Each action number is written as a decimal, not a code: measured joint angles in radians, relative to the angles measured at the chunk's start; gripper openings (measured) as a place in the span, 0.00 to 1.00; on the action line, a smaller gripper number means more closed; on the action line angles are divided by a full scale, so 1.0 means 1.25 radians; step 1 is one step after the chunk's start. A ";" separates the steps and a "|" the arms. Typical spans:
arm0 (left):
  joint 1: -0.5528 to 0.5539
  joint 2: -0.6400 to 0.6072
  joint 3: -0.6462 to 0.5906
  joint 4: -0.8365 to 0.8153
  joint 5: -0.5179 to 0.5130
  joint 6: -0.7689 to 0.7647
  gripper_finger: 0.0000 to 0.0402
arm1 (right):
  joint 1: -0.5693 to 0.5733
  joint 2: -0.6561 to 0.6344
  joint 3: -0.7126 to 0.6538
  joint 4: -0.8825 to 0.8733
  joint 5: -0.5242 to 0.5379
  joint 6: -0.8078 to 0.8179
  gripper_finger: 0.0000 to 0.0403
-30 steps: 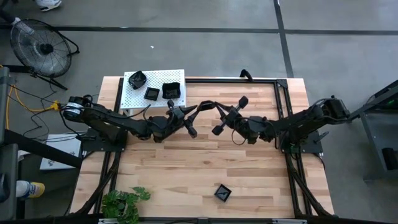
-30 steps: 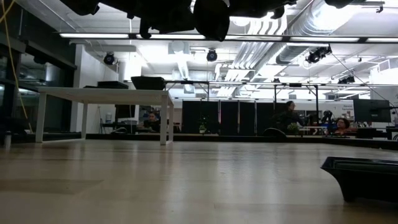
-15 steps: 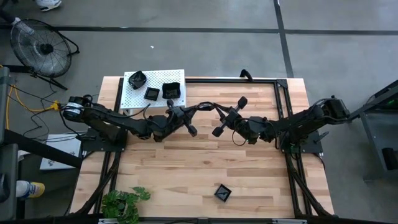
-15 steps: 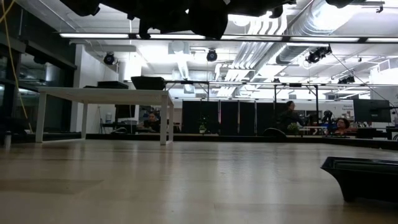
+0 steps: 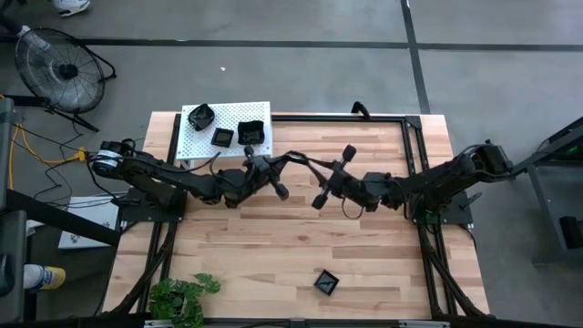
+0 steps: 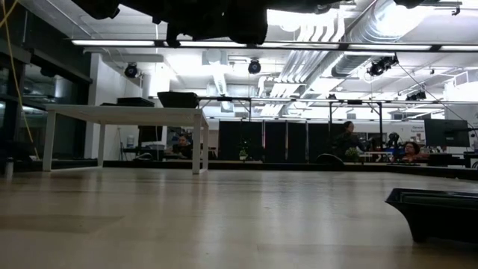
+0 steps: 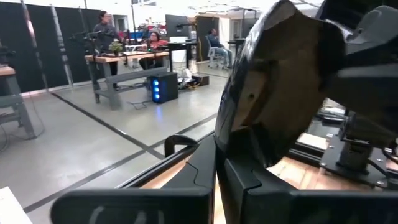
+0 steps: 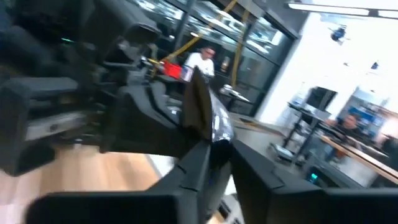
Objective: Pick & Place Mini shaped plates
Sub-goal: Stack the black leaf shaped plate on top of the black leaf shaped plate on the shelf
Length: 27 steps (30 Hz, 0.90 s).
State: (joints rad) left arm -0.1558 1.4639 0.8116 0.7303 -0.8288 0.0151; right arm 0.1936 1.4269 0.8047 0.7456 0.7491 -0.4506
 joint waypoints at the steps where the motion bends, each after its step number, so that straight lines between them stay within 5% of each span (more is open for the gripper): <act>1: 0.000 0.000 0.000 0.000 0.004 0.000 0.00 | 0.002 0.000 0.000 0.000 -0.012 0.001 0.15; 8: -0.002 0.000 0.000 -0.001 -0.005 0.006 0.00 | 0.013 -0.012 0.000 0.003 -0.018 0.001 0.41; 14: -0.001 -0.008 0.000 -0.003 -0.052 0.023 0.00 | 0.026 -0.091 0.000 0.002 0.071 -0.002 0.57; 22: 0.002 -0.063 0.001 -0.036 -0.113 0.027 0.00 | 0.045 -0.216 0.000 -0.098 0.193 -0.001 0.63; 27: 0.042 -0.130 0.001 -0.123 -0.078 -0.002 0.00 | 0.073 -0.282 0.000 -0.180 0.247 0.010 0.63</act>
State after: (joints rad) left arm -0.1033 1.3013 0.8127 0.5760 -0.9268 0.0127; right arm 0.2843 1.0740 0.8047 0.5201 1.0578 -0.4385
